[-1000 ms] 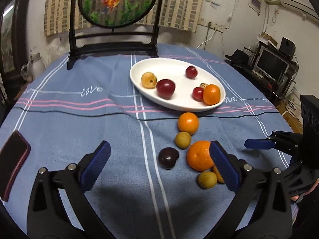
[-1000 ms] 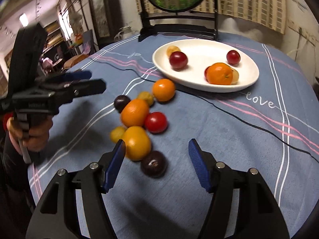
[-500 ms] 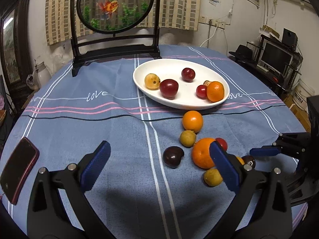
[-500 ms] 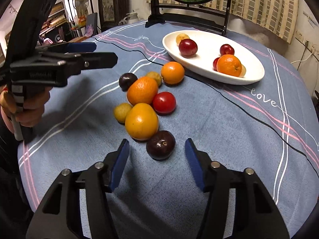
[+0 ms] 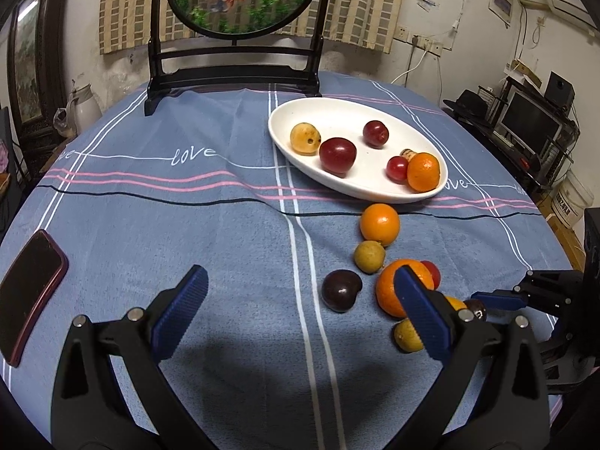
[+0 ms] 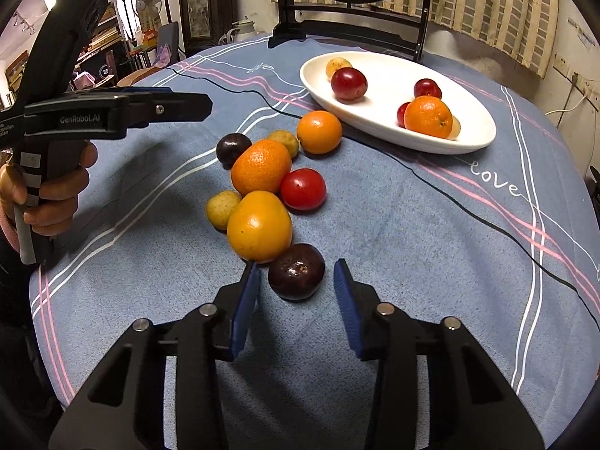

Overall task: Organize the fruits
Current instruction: 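Grasp the dark plum with the right tool while the left tool grasps another dark plum, then carry both dark plums over the white plate and lower them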

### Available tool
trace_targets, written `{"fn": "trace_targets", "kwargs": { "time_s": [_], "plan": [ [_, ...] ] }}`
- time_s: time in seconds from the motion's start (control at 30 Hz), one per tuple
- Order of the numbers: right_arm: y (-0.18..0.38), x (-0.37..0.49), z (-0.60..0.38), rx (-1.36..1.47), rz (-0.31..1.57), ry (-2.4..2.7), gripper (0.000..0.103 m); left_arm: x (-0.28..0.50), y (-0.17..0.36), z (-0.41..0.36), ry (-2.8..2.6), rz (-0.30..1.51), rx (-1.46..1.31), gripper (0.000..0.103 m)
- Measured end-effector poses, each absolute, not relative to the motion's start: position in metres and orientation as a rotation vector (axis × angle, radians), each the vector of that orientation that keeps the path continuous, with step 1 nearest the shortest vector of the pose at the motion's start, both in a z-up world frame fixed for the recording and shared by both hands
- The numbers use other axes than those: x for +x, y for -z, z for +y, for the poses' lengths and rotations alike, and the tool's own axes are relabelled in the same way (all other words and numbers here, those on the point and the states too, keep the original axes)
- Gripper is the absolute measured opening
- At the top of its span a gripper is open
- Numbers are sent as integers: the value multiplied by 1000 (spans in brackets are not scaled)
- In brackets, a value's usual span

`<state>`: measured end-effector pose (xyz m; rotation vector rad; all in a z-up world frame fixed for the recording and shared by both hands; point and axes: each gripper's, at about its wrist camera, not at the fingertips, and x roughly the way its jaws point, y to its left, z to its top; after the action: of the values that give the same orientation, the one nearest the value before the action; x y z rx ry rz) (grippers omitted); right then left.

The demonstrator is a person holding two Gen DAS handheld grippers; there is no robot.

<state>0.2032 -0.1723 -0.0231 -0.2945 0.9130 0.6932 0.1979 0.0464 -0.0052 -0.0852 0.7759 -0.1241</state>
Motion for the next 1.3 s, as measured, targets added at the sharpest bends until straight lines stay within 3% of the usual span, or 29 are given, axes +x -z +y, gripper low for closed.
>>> {"fn": "trace_targets", "kwargs": {
  "time_s": [0.13, 0.37, 0.43, 0.5, 0.6, 0.83, 0.93, 1.07, 1.3],
  "plan": [
    [24, 205, -173, -279, 925, -694, 30, 199, 6, 47, 117, 777, -81, 101],
    [19, 207, -180, -220, 914, -687, 30, 197, 3, 47, 142, 750, -20, 100],
    [18, 211, -184, -198, 914, -670, 30, 196, 5, 47, 183, 753, 9, 92],
    [19, 214, -187, -191, 921, -648, 30, 200, 13, 45, 225, 791, 29, 74],
    [19, 216, -187, -187, 923, -636, 30, 208, 27, 40, 285, 872, 35, 62],
    [19, 216, -188, -178, 925, -634, 30, 211, 34, 24, 321, 876, 103, 62],
    [19, 215, -189, -176, 924, -630, 30, 216, 36, 18, 331, 878, 129, 55],
    [19, 215, -190, -175, 925, -625, 30, 220, 42, 13, 334, 894, 164, 39],
    [19, 215, -190, -175, 926, -623, 30, 220, 44, 9, 331, 891, 185, 36]
  ]
}}
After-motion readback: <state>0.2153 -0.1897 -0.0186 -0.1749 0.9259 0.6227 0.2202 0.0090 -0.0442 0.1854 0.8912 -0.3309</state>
